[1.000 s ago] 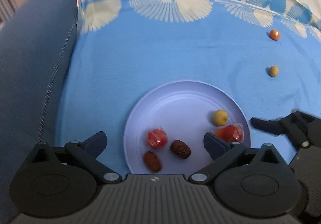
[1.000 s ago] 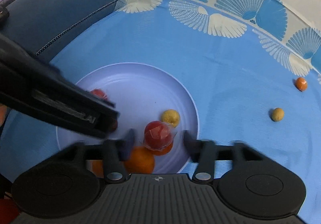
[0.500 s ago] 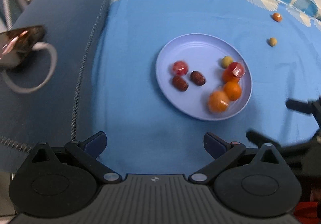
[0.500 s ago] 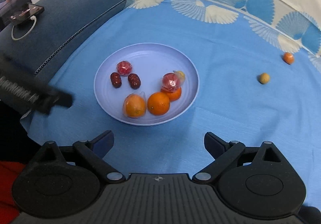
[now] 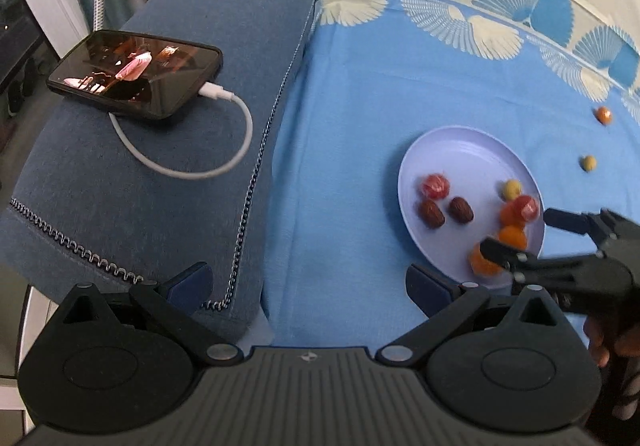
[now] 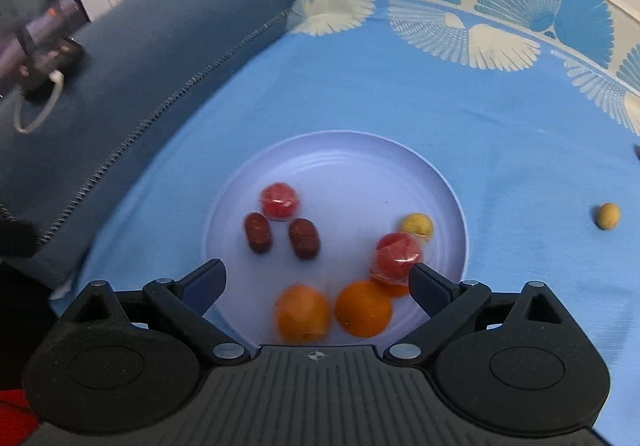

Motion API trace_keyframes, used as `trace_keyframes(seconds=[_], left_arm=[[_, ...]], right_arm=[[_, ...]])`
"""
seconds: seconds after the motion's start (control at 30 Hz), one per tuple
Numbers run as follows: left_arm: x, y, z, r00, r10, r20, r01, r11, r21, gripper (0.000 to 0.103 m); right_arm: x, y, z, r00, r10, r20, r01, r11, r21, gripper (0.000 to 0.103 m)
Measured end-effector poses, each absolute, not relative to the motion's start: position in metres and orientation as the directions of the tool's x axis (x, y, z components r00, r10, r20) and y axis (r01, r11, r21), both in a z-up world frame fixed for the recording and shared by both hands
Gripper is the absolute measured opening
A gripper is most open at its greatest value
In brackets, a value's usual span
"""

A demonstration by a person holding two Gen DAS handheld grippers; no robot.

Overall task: Organize fruits
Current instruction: 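Move both tools toward the last yellow fruit and mandarin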

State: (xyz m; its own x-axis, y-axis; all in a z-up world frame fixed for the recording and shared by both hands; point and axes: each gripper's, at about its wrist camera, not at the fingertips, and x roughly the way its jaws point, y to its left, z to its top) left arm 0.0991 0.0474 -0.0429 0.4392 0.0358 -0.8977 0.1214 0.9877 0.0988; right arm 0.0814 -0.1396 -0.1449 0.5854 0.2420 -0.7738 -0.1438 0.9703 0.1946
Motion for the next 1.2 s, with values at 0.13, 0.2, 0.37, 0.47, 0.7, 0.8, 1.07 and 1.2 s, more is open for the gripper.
trace_keyframes(seconds=[0.13, 0.2, 0.37, 0.47, 0.7, 0.8, 1.07, 1.2], left_arm=[[0.100, 0.046, -0.034, 0.463, 0.032, -0.886, 0.131, 0.986, 0.104, 0.103], [0.097, 0.047, -0.028, 0.479, 0.032, -0.878, 0.124, 0.987, 0.103, 0.103], [0.103, 0.054, -0.025, 0.480, 0.052, -0.876, 0.104, 0.988, 0.116, 0.103], [0.107, 0.058, -0.022, 0.483, 0.048, -0.874, 0.081, 0.992, 0.099, 0.103], [0.099, 0.054, -0.009, 0.488, -0.010, -0.873, 0.088, 0.995, 0.038, 0.103], [0.095, 0.063, -0.008, 0.487, -0.011, -0.873, 0.067, 0.997, 0.025, 0.103], [0.116, 0.095, -0.025, 0.441, -0.005, -0.897, -0.016, 1.000, -0.014, 0.103], [0.128, 0.091, -0.033, 0.433, -0.004, -0.901, -0.007, 1.000, -0.007, 0.103]], right_arm=[[0.088, -0.141, -0.146, 0.577, 0.252, -0.776, -0.182, 0.967, 0.179, 0.099], [0.098, -0.134, -0.149, 0.568, 0.232, -0.789, -0.188, 0.971, 0.150, 0.101], [0.094, -0.127, -0.137, 0.613, 0.226, -0.757, -0.208, 0.971, 0.122, 0.101], [0.073, -0.139, -0.129, 0.632, 0.193, -0.751, -0.174, 0.979, 0.105, 0.101], [0.039, -0.169, -0.134, 0.614, 0.109, -0.782, -0.086, 0.994, 0.070, 0.101], [0.070, -0.162, -0.150, 0.557, 0.163, -0.815, -0.105, 0.986, 0.126, 0.102], [0.111, -0.138, -0.158, 0.514, 0.220, -0.829, -0.173, 0.973, 0.151, 0.102], [0.098, -0.139, -0.148, 0.546, 0.234, -0.805, -0.247, 0.962, 0.113, 0.102]])
